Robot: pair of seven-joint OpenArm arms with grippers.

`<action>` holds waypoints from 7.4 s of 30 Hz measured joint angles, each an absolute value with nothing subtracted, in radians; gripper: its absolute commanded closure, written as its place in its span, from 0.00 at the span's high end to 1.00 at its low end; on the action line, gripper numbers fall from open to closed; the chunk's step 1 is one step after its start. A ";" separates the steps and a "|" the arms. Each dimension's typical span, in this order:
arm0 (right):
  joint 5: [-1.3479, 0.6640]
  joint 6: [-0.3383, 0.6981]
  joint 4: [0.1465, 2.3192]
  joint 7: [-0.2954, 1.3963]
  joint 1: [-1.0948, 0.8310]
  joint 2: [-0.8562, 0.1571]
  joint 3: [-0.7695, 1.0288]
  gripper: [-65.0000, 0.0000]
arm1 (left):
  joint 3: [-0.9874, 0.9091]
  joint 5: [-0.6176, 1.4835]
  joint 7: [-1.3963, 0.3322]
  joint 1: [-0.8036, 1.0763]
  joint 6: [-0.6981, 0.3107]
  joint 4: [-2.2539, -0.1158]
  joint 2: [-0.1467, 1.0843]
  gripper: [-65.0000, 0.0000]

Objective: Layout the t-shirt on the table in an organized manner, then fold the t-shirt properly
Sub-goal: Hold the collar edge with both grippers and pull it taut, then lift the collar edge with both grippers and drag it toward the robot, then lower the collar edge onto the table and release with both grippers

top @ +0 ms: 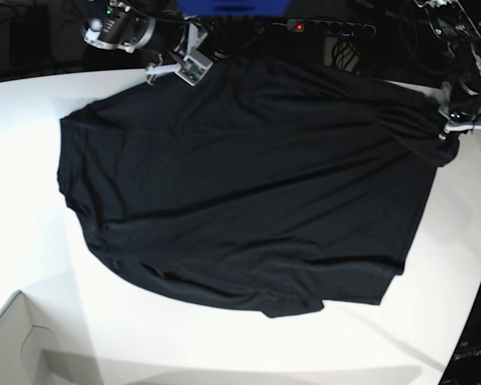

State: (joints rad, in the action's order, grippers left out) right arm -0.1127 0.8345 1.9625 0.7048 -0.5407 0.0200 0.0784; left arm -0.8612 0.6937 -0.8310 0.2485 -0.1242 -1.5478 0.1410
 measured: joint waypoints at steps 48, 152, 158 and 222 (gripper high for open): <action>-0.142 0.834 1.848 0.404 -0.647 0.020 0.161 0.00 | -0.859 0.693 -0.827 0.235 -0.124 -1.547 0.141 0.00; 0.098 0.701 1.760 0.350 -0.230 -0.048 0.078 0.00 | -0.627 0.535 -0.822 -0.156 -0.117 -1.343 0.166 0.00; 0.098 0.701 1.760 0.529 -0.178 -0.070 0.078 0.24 | -0.620 0.542 -0.836 -0.184 -0.117 -1.315 0.184 0.17; 0.081 0.702 1.901 0.537 -0.508 0.005 0.308 0.53 | -0.538 0.553 -0.485 0.059 -0.127 -1.267 0.205 0.00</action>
State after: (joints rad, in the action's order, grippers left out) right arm 0.0807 0.7017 1.9011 0.5369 -0.5076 0.0048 0.3080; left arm -0.5385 0.5526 -0.4854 0.0586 -0.1272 -1.2667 0.2047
